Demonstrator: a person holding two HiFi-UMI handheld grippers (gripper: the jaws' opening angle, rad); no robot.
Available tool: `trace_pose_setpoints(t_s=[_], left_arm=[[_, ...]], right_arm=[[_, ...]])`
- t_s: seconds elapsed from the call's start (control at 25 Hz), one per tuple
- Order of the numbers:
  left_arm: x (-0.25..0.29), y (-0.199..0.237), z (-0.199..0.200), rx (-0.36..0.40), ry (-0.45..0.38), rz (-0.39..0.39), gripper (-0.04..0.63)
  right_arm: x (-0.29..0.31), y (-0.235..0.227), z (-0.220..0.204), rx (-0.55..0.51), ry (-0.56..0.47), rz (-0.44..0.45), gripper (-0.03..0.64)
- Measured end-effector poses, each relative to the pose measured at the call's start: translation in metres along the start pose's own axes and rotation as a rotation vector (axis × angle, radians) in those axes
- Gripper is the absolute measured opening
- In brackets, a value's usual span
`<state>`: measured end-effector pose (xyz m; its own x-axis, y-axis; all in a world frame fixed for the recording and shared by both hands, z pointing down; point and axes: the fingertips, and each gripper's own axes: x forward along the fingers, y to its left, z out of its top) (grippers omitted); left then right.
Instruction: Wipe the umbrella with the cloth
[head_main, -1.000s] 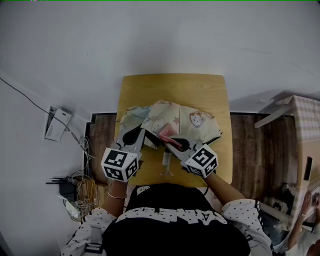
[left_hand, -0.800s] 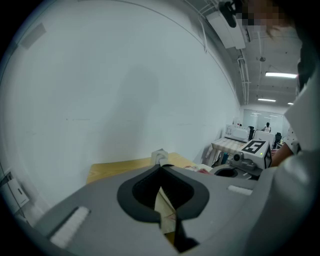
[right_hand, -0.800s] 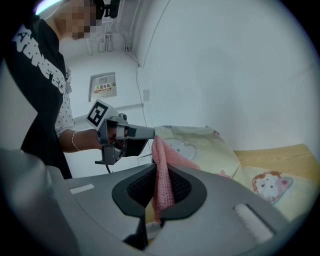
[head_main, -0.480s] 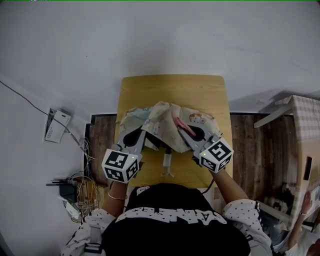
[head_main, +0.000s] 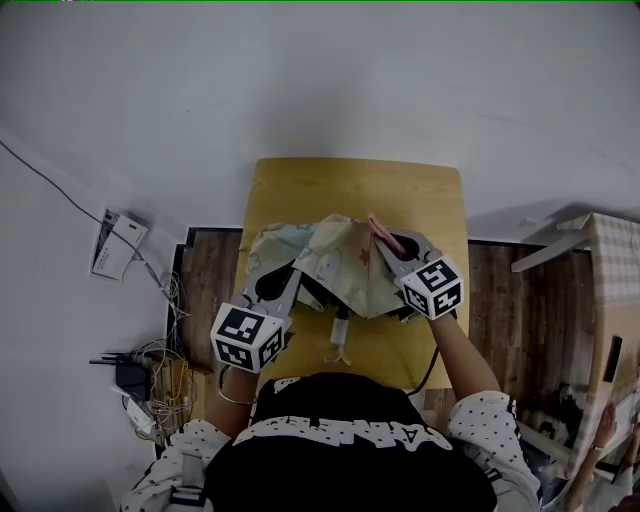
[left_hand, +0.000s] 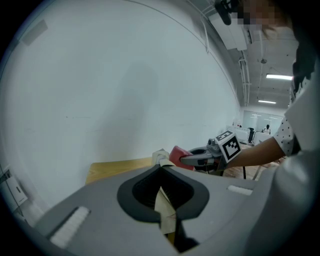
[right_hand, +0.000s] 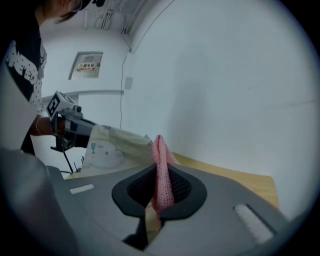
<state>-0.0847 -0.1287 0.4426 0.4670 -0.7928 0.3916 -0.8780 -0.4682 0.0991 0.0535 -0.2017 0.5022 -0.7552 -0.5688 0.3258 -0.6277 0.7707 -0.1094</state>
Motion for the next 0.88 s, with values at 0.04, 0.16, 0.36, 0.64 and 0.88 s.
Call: trace_pose_setpoints(t_s=[0.04,0.16,0.36,0.64,0.88], left_arm=[[0.001,0.001,0.0,-0.001,-0.001,-0.001,0.0],[0.001,0.001,0.0,-0.003,-0.001,-0.003,0.0],[0.001,0.003,0.0,-0.004,0.001,0.004,0.0],[0.001,0.003,0.0,0.0,0.001,0.007,0.0],[0.0,0.003,-0.002,0.005,0.004,0.007,0.0]], right_arm=[[0.005,-0.003,-0.007,-0.011,0.03,-0.004,0.034],[0.013,-0.003,-0.024,-0.012,0.084,0.0,0.034],[0.013,0.011,-0.037,-0.01,0.117,0.041,0.034],[0.008,0.029,-0.043,-0.011,0.119,0.074,0.034],[-0.001,0.047,-0.052,0.006,0.13,0.101,0.034]])
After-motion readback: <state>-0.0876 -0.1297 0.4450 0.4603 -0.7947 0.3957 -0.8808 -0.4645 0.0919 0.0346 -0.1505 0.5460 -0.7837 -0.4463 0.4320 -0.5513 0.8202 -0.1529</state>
